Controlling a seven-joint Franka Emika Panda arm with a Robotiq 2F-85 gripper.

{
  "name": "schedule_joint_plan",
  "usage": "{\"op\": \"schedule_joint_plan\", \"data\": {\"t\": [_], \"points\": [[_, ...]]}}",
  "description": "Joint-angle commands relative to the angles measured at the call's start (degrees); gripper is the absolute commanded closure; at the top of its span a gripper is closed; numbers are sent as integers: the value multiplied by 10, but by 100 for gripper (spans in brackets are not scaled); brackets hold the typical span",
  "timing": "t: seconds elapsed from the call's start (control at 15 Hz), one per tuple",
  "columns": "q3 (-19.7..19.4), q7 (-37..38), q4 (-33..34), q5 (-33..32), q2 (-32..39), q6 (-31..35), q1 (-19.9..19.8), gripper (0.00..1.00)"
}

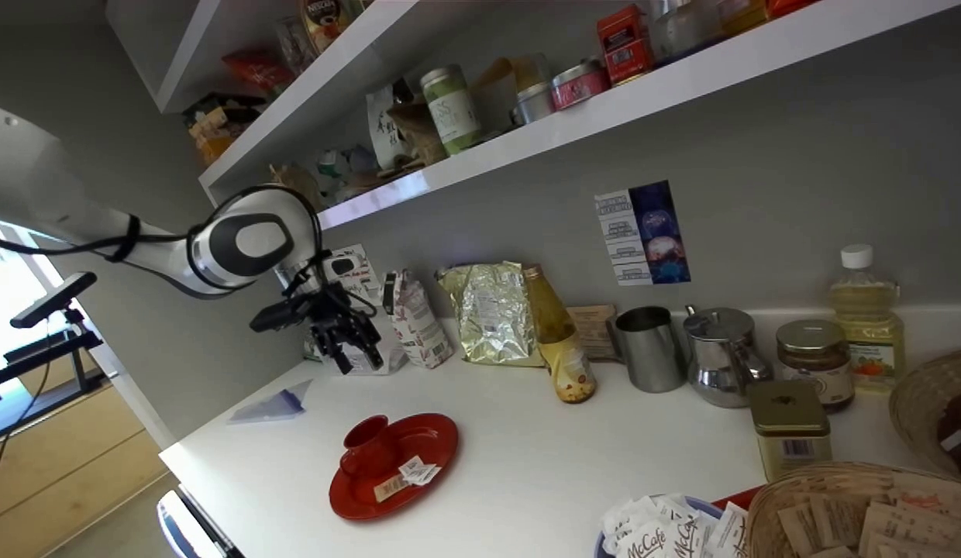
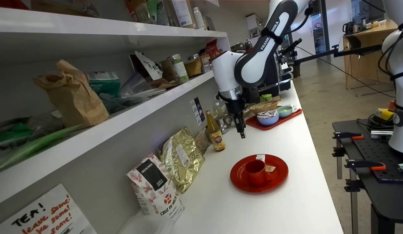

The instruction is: Put the red mug on the red plate.

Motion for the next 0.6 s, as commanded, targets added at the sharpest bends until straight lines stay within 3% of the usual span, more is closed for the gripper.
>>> {"op": "schedule_joint_plan", "data": {"t": [0.0, 0.53], "points": [[4, 1, -6, 0, -9, -2, -4, 0], [5, 0, -16, 0, -13, -2, -4, 0]]}}
